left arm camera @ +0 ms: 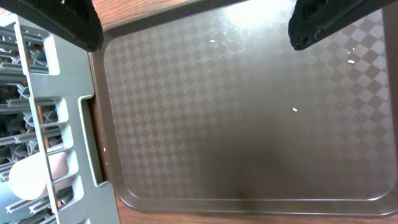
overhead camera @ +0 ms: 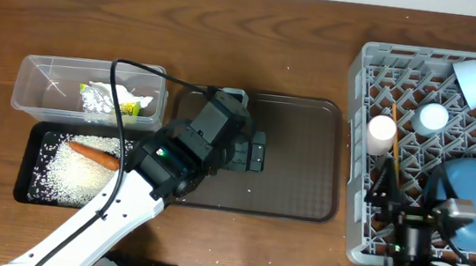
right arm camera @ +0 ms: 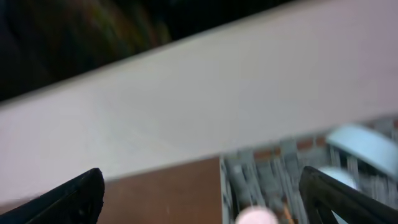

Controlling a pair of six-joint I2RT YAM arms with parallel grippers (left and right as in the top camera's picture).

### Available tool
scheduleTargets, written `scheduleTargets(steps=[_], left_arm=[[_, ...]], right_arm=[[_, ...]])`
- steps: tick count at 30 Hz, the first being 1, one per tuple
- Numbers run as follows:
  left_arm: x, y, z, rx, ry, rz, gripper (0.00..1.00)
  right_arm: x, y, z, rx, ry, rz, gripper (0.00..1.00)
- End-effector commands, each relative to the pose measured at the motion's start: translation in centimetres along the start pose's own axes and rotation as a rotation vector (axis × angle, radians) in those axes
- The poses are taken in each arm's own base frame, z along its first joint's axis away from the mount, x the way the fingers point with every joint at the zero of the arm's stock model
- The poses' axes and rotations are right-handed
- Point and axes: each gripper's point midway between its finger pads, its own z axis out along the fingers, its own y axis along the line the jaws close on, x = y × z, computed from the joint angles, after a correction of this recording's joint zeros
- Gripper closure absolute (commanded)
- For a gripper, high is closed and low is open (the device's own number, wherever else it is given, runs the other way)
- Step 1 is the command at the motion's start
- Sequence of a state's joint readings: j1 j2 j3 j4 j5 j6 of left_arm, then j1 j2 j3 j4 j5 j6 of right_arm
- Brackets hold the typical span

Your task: Sort waste into correct bins and load items into the dishwasher rack

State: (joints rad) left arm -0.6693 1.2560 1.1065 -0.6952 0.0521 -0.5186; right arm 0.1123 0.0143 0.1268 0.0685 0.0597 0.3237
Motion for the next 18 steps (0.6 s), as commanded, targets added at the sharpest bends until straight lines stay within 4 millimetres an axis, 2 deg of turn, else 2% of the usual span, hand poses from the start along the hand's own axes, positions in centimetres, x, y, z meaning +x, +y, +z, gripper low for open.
scheduleTargets(steps=[1,6,14,18], left_arm=[[-0.2,0.2,0.1,-0.014,-0.003,0.012,0.02],[-0.2,0.2,0.1,-0.014,-0.003,0.012,0.02],[-0.2,0.2,0.1,-0.014,-0.003,0.012,0.02],[-0.2,0.2,0.1,-0.014,-0.003,0.012,0.02]], right_arm=[[2.9,-0.4,0.1,-0.018,0.059,-0.035,0.01],[6.5,-1.4,0.0,0.0,0.153,-0.057,0.01],[9.0,-2.4,-0.5,0.028,0.259,-0.142,0.01],[9.0,-2.4,-0.5,0.023,0.258,-0.173,0.01]])
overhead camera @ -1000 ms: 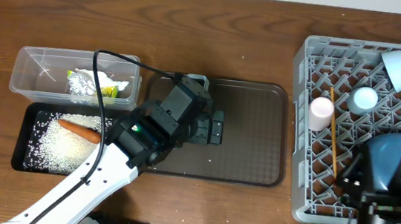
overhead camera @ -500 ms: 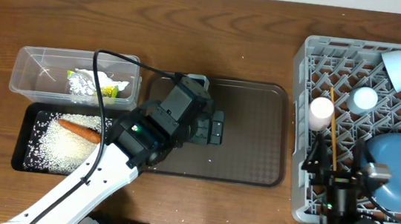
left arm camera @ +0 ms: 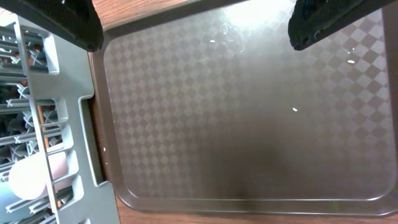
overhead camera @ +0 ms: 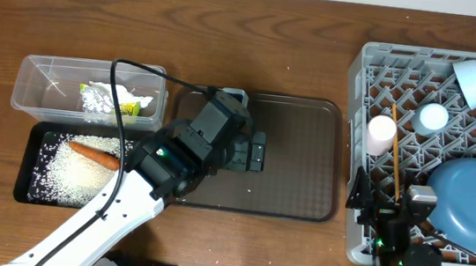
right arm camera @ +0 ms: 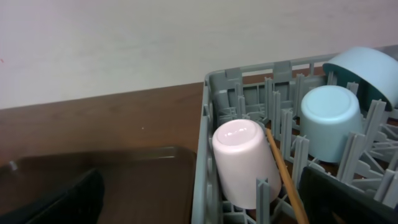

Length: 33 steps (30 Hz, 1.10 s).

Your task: Sort waste into correct bins and load items into the dishwasher rack

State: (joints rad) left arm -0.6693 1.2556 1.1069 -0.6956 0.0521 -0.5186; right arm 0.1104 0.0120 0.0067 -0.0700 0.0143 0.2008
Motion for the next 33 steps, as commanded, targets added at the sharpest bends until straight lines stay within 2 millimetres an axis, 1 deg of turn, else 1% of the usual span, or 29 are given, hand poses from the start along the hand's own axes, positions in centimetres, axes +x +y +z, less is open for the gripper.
scheduleTargets(steps=[1,3,9,11,33], left_arm=[[-0.15,0.24,0.16,-0.014,-0.003,0.012,0.02],[-0.15,0.24,0.16,-0.014,-0.003,0.012,0.02],[-0.15,0.24,0.16,-0.014,-0.003,0.012,0.02],[-0.15,0.24,0.16,-0.014,-0.003,0.012,0.02],[-0.15,0.24,0.16,-0.014,-0.003,0.012,0.02]], right_arm=[[-0.01,-0.12,-0.03,0.004,-0.002,-0.041,0.01],[-0.02,-0.12,-0.03,0.003,-0.002,-0.057,0.01],[0.0,-0.1,-0.03,0.003,-0.001,-0.279,0.01],[0.01,-0.1,-0.03,0.003,-0.001,-0.325,0.01],[-0.01,-0.11,-0.03,0.003,-0.001,-0.329,0.01]])
